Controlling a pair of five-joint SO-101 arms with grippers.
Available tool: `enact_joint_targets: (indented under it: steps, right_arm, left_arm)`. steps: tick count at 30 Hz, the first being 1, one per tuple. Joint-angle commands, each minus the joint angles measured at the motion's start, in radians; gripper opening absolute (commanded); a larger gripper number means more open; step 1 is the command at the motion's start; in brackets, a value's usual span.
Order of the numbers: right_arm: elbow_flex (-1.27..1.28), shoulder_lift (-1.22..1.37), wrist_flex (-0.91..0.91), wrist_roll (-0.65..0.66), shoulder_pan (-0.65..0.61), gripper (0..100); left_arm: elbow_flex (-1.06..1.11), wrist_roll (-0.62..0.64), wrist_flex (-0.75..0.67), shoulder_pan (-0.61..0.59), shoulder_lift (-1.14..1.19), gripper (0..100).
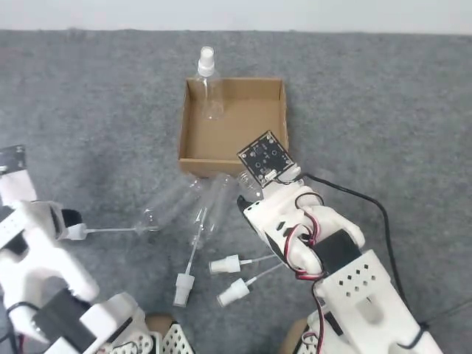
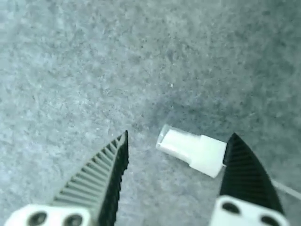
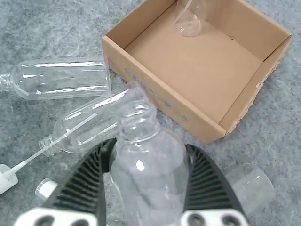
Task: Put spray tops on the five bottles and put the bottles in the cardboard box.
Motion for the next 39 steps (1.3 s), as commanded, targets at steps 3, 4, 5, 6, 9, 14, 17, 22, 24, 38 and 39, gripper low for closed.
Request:
enact_joint_targets:
  steps: [3,4,5,6,9,14,17,22,24,38,39]
  right_arm:
    - [-0.008,-0.031,-0.022,0.002,0.01,4.0]
    - [-0.008,-0.031,-0.022,0.002,0.01,4.0]
    - [-0.008,-0.031,-0.022,0.002,0.01,4.0]
    - [-0.008,-0.031,-0.022,0.002,0.01,4.0]
    - [-0.008,-0.031,-0.022,0.002,0.01,4.0]
    - [-0.008,-0.031,-0.022,0.002,0.01,4.0]
    - [-0.008,-0.028,-0.022,0.002,0.01,4.0]
    - [-0.008,-0.027,-0.022,0.002,0.01,4.1]
    - [-0.008,-0.027,-0.022,0.002,0.01,4.1]
    - [-0.008,-0.025,-0.022,0.002,0.01,4.1]
    - [-0.008,-0.025,-0.022,0.002,0.01,4.1]
  left_arm:
    - [-0.093,0.123,0.129,0.003,-0.018,30]
    - [-0.104,0.143,0.155,0.003,-0.018,30]
    - [-0.114,0.163,0.176,0.003,-0.018,30]
    - [-0.122,0.184,0.196,0.003,-0.018,30]
    - [-0.128,0.265,0.232,0.003,-0.018,30]
    - [-0.119,0.411,0.238,0.005,-0.009,30]
    - [-0.102,0.46,0.236,0.005,-0.012,30]
    - [-0.064,0.502,0.236,0.005,-0.009,30]
    - [-0.041,0.529,0.236,0.006,-0.012,30]
    - [-0.002,0.753,0.23,0.006,-0.008,30]
    - [0.004,0.763,0.23,0.006,-0.008,30]
